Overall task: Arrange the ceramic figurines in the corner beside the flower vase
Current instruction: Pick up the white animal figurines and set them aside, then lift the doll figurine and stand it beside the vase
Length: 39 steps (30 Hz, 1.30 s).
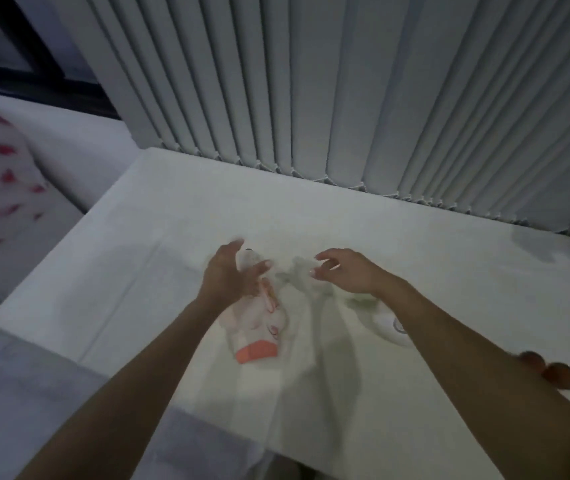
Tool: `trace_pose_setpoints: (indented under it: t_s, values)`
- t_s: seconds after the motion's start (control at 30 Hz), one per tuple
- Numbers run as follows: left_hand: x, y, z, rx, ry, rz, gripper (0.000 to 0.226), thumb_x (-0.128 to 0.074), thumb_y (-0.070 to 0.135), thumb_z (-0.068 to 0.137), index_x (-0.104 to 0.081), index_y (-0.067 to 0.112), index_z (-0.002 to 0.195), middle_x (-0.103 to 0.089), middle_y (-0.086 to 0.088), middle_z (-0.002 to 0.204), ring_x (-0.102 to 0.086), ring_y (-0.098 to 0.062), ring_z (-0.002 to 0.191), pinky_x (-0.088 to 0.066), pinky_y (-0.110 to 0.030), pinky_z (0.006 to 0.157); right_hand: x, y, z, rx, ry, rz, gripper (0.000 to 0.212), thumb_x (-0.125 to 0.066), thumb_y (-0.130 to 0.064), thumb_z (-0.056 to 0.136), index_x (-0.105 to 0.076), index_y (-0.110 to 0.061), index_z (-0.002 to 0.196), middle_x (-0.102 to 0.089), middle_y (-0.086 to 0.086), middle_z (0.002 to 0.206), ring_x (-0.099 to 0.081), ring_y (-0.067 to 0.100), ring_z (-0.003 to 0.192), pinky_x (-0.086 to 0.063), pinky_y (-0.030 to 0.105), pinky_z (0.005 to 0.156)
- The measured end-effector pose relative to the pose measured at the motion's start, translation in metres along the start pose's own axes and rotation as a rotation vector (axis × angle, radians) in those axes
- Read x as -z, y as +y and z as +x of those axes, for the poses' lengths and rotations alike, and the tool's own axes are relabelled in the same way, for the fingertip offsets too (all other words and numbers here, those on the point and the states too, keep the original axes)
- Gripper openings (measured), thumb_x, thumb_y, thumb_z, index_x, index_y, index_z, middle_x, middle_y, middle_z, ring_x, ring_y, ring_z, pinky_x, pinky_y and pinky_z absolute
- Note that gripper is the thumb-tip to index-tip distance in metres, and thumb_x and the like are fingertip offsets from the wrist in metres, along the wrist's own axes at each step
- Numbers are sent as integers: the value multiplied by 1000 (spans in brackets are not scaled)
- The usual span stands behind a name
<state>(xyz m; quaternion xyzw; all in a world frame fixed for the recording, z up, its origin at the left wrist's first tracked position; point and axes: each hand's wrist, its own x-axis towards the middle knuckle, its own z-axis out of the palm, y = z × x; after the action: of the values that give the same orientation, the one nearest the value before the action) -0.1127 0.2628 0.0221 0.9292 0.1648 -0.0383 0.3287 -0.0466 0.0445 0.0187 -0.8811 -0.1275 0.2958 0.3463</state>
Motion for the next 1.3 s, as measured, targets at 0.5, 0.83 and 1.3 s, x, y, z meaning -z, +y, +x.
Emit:
trace_pose_setpoints:
  t_s: [0.5, 0.83, 1.3]
  values:
    - [-14, -53, -22, 396, -405, -527, 32, -80, 46, 66, -70, 23, 85, -75, 1, 89, -73, -12, 79, -61, -30, 72, -95, -39, 18, -240, -179, 594, 32, -70, -30, 78, -68, -1, 92, -69, 19, 103, -66, 28, 96, -53, 43, 93]
    - [-21, 12, 0, 10, -531, -594, 62, -82, 14, 70, -53, 13, 124, -67, -9, 120, -66, -27, 109, -54, -50, 95, -9, -27, -14, -162, 63, 461, 25, -84, -28, 61, -67, -12, 72, -72, 4, 78, -69, 7, 66, -58, 21, 63]
    - [-79, 31, -7, -326, -486, -533, 88, -89, 18, 52, -45, 33, 128, -64, 7, 120, -62, -13, 111, -55, -40, 94, 6, 8, -64, -235, 278, 220, 56, -86, -22, 53, -54, -7, 97, -56, 1, 85, -52, 14, 72, -37, 22, 51]
